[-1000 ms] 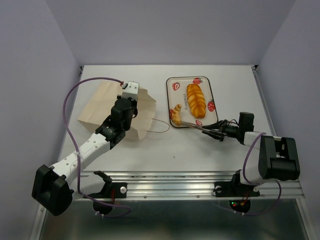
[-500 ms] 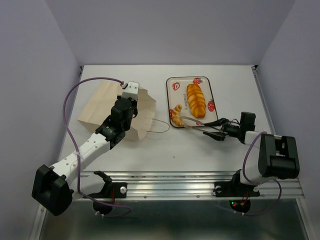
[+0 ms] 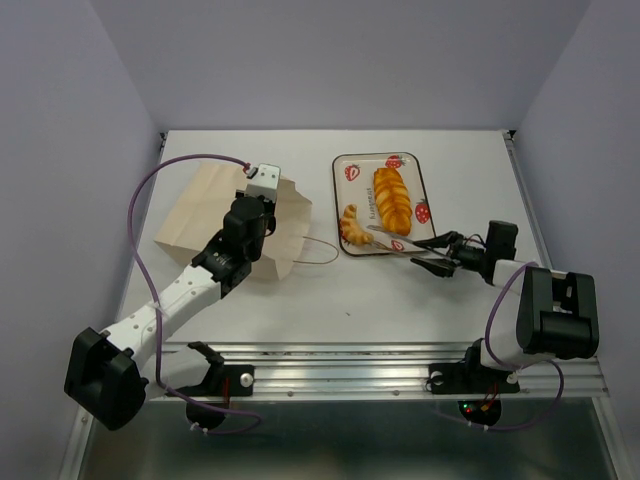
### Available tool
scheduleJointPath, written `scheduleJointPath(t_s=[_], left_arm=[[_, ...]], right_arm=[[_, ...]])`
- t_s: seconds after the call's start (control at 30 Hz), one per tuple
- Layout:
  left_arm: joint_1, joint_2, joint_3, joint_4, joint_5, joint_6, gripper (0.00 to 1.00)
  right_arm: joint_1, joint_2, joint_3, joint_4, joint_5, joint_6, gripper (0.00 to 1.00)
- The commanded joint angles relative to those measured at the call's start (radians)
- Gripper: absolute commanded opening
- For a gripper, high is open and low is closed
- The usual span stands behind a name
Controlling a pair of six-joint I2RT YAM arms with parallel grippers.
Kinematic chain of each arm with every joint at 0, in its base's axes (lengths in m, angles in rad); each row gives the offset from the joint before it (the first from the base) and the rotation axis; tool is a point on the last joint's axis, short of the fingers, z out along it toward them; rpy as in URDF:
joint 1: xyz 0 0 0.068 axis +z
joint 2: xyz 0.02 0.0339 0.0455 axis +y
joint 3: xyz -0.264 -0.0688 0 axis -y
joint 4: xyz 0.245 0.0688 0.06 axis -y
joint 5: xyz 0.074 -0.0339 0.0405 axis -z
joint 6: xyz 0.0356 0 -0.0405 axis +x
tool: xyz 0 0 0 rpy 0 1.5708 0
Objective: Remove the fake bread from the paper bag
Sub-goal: Place the fake bread in the container.
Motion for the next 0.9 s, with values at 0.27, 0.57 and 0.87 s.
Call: scheduleJointPath(t_s=[0.27,0.57,0.87], left_arm=[[0.005,-0.008,0.044,0.04,-0.011,0.016,0.0],[0.005,-0.005,0.046,0.038,-0.008,0.022,0.0],[0.005,-0.011,0.043,0.04,0.013,0.02,0.0]], right_arm=[[-0.049,-0.04,0.049,0.033,-0.034,0.0,0.5],[-0.077,-0.053,0.055,0.034,-0.034,-0.003,0.5],[-0.077,-0.093,0.071,0.004,-0.031,-0.044,0.49]])
